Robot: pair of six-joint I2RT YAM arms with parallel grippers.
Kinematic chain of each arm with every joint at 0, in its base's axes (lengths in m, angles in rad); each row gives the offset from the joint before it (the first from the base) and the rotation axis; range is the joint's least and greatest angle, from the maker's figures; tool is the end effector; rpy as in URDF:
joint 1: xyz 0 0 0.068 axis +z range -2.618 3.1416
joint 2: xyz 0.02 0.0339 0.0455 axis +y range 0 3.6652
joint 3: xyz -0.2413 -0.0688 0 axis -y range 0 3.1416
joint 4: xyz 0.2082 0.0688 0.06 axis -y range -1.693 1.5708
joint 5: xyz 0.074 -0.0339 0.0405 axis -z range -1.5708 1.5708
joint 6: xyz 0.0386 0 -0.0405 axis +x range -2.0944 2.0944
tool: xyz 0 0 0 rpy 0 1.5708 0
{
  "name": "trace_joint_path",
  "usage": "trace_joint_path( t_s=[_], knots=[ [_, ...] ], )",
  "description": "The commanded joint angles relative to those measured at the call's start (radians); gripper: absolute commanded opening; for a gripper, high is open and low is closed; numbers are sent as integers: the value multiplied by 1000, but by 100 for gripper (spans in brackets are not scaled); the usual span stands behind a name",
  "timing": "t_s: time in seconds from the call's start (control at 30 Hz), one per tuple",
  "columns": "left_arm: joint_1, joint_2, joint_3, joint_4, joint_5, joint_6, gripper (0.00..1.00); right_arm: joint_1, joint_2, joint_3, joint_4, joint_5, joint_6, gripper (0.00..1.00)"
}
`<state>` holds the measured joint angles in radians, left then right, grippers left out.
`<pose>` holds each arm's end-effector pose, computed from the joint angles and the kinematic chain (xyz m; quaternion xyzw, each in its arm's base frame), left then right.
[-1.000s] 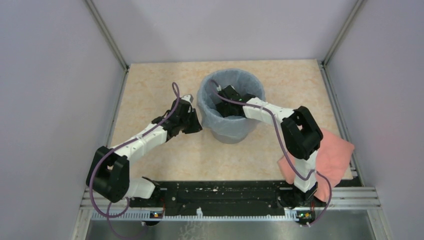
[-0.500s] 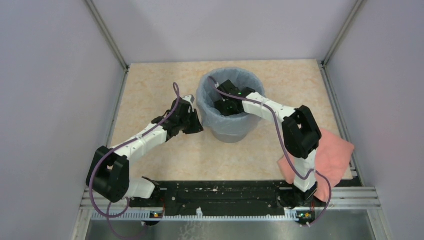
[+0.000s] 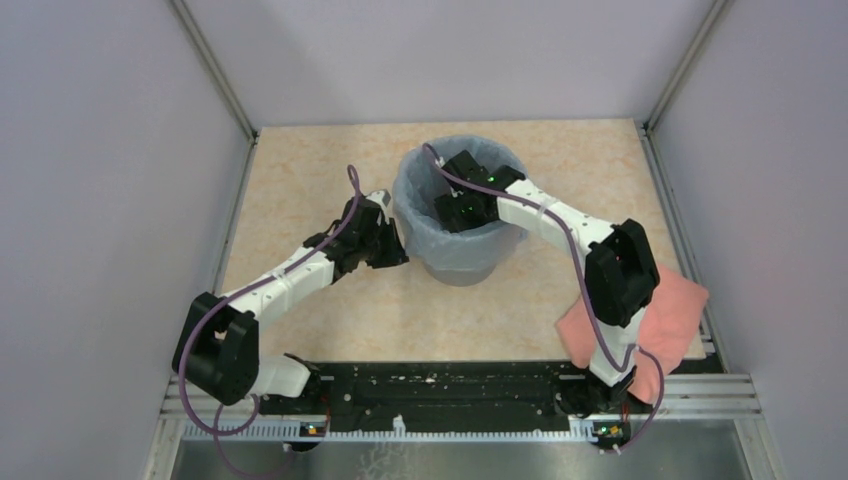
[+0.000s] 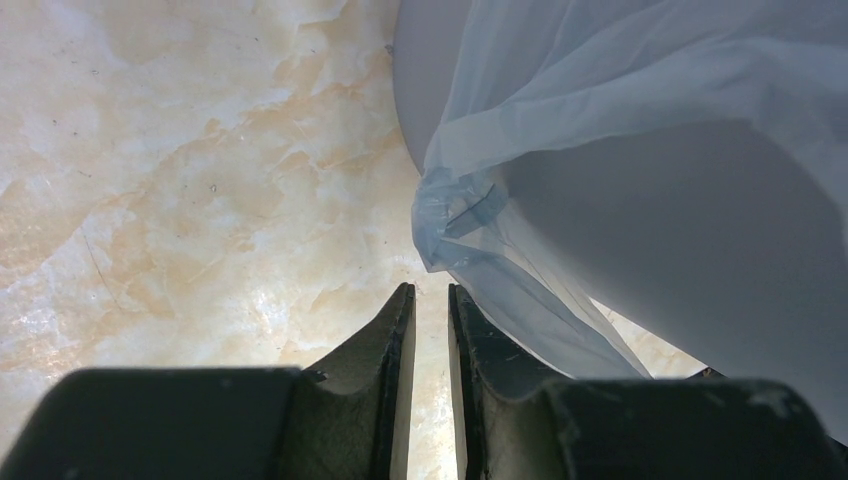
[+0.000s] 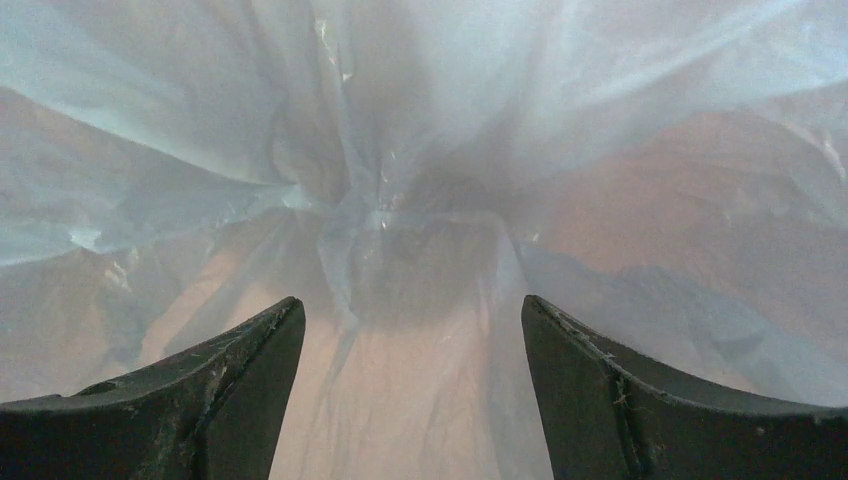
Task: Put the trash bags into the trash bin
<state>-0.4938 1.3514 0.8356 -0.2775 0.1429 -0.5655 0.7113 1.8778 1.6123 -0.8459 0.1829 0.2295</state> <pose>0.2236 -0.1266 0.2186 -0.0060 0.9234 -0.2480 0.2929 0.2767 0.2292 0.2464 -0.2111 0.9466 0.0235 0.2424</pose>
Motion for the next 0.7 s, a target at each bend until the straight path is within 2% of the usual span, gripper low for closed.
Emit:
trace_joint_path(
  t_s=[0.0,0.2,0.47,0.67],
  knots=[
    [-1,7,17,54,16,16,24,4,-55,-10,-22,5,1,79],
    [-1,11,19,54,21,17,24,-8,-8,-34,10,-54,-13,76],
    [0,17,31,44,18,22,24,-20,72,-57,54,-82,-20,58],
    [0,22,35,42,20,23,24,-31,102,-79,98,-94,-14,56]
  ],
)
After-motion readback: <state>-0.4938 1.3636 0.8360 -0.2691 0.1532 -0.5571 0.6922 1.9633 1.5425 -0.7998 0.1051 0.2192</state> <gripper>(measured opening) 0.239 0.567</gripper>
